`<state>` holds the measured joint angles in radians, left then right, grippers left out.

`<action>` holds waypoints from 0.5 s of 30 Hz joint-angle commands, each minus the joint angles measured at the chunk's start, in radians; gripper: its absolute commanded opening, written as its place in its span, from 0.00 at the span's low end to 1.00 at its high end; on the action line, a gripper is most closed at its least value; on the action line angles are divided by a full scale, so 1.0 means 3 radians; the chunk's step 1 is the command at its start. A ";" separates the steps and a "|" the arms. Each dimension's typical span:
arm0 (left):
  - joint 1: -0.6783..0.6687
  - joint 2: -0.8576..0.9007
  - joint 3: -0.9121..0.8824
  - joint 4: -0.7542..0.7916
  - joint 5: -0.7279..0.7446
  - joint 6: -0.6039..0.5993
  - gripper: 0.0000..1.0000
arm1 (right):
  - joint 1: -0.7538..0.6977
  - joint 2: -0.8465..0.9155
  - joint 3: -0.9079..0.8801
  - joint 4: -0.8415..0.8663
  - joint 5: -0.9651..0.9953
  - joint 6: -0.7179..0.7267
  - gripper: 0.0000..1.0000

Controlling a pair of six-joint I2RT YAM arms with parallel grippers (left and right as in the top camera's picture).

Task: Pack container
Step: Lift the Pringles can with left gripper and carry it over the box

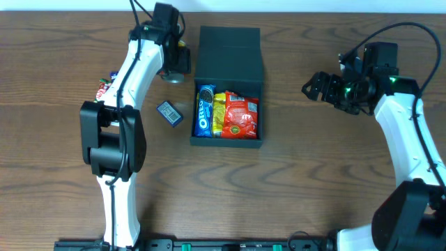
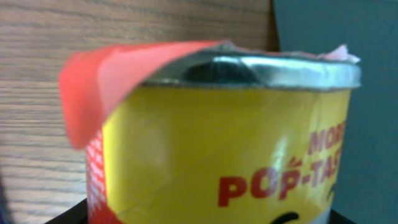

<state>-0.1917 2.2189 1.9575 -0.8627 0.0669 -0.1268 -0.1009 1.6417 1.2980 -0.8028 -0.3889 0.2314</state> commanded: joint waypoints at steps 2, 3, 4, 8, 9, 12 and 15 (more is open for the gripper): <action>-0.0018 0.0034 0.0312 -0.0258 0.0038 -0.0039 0.64 | -0.0010 -0.0047 0.0055 0.0042 0.0004 0.0104 0.99; -0.0029 0.0034 0.0383 -0.0361 0.0121 -0.0041 0.61 | -0.0013 -0.0047 0.0055 0.0066 0.0019 0.0116 0.99; -0.0042 0.0034 0.0451 -0.0465 0.0183 -0.0041 0.58 | -0.0015 -0.0047 0.0055 0.0093 0.0027 0.0114 0.99; -0.0108 0.0034 0.0622 -0.0715 0.0215 -0.0183 0.51 | -0.0018 -0.0047 0.0055 0.0177 0.0027 0.0114 0.99; -0.0132 0.0034 0.0657 -0.0749 0.0215 -0.0191 0.49 | -0.0018 -0.0047 0.0055 0.0192 0.0028 0.0113 0.99; -0.0237 0.0033 0.0764 -0.0830 0.0215 -0.0191 0.47 | -0.0018 -0.0047 0.0055 0.0205 0.0065 0.0113 0.99; -0.0385 0.0033 0.0876 -0.0960 0.0212 -0.0151 0.45 | -0.0034 -0.0047 0.0055 0.0196 0.0075 0.0111 0.99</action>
<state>-0.2718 2.2189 2.1727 -1.1271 0.1219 -0.1650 -0.1009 1.6417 1.2980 -0.7429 -0.3798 0.2531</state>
